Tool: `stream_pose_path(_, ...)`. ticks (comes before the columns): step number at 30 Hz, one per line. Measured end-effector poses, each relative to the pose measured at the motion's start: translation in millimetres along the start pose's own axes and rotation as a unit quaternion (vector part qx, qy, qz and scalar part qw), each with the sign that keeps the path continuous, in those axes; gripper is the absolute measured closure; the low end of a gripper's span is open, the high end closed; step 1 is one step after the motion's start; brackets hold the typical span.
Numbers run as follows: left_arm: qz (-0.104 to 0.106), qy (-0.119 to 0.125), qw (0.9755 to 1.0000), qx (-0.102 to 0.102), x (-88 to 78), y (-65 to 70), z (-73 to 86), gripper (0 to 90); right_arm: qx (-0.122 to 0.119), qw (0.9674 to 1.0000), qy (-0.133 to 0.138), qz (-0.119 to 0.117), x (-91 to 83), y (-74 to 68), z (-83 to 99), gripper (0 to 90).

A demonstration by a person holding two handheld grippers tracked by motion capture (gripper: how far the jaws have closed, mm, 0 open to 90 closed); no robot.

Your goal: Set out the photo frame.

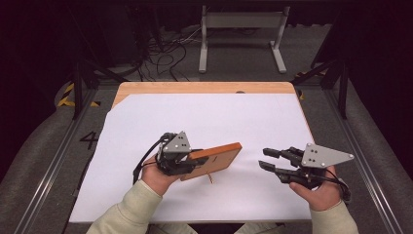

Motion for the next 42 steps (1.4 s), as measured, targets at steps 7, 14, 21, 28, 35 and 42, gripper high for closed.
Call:
stream_pose_path(7, -0.097, 0.039, 0.9945, -0.014, 3.2, -13.8, -2.2, 70.5, 0.003, 1.0000, -0.005, -0.002, 2.0, -1.0, 3.9, 60.0)
stream_pose_path(14, -0.116, 0.026, 0.9922, -0.038, 17.8, -18.9, 6.3, 70.3, 0.004, 0.9999, -0.011, -0.006, 5.5, -2.1, 6.7, 59.4)
stream_pose_path(21, -0.104, -0.012, 0.9930, -0.056, 15.8, -10.0, 10.6, 69.8, 0.007, 0.9999, -0.012, -0.004, 6.3, -0.1, 7.9, 58.4)
stream_pose_path(28, -0.058, -0.078, 0.9929, -0.068, 22.8, 4.5, 15.7, 64.1, 0.009, 0.9999, -0.012, -0.006, 9.0, 1.2, 7.5, 57.8)
stream_pose_path(35, -0.022, -0.113, 0.9920, -0.052, 32.1, 21.4, 15.5, 51.6, 0.021, 0.9994, -0.027, 0.001, 12.6, 3.7, 10.6, 56.7)
stream_pose_path(42, 0.036, -0.121, 0.9897, -0.068, 34.9, 21.8, 16.9, 35.5, 0.096, 0.9910, -0.083, 0.043, 22.3, 11.1, 24.7, 51.7)
Point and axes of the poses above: each handheld gripper's, and its own axes: x roughly forward along the jaws, z roughly out of its underside, y roughly to its right, the point moved 4 cm from there along x, roughly forward along the jaws, and after that the axes turned 5 degrees about -z, right-handed, at the moved point
